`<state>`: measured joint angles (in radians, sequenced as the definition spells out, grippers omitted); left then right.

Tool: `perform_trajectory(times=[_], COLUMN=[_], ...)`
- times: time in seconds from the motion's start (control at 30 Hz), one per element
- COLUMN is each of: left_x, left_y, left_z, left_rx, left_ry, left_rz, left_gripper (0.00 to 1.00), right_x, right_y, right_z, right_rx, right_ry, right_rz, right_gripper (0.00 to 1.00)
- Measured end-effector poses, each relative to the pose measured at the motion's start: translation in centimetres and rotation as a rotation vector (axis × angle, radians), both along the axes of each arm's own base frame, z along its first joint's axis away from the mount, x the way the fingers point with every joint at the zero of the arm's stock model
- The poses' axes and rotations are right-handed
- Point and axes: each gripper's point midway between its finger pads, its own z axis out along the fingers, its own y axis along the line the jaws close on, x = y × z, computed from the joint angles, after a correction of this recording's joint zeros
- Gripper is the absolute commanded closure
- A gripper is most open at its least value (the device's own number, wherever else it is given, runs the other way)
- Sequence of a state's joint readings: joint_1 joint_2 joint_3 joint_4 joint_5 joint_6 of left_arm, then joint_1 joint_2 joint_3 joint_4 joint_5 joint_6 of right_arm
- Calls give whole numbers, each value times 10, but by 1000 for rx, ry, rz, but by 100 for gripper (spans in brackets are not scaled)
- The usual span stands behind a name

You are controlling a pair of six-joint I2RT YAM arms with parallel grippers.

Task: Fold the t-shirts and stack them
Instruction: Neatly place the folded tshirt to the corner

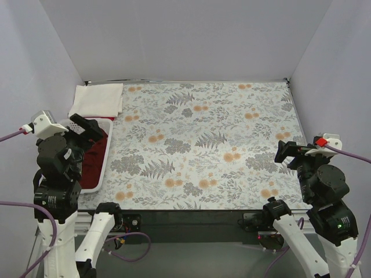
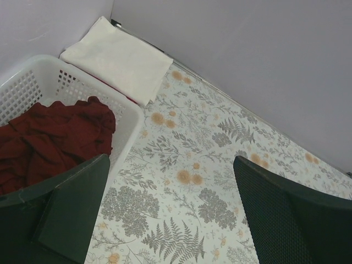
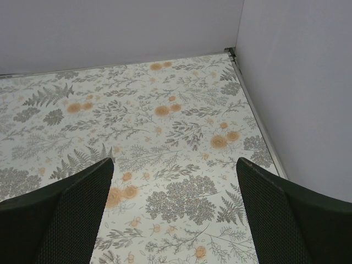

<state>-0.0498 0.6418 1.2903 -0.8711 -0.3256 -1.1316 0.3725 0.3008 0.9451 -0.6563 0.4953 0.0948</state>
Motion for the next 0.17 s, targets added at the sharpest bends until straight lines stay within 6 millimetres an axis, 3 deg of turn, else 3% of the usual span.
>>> perform_trajectory(times=[0.17], left_x=[4], left_y=[-4], left_z=[-17], left_rx=[-5], left_ry=[30], left_rz=[-20], left_gripper=[5], right_x=[1], right_y=[1], right_z=[-2], right_rx=[-2], right_ry=[5], right_rz=[6], right_gripper=[2])
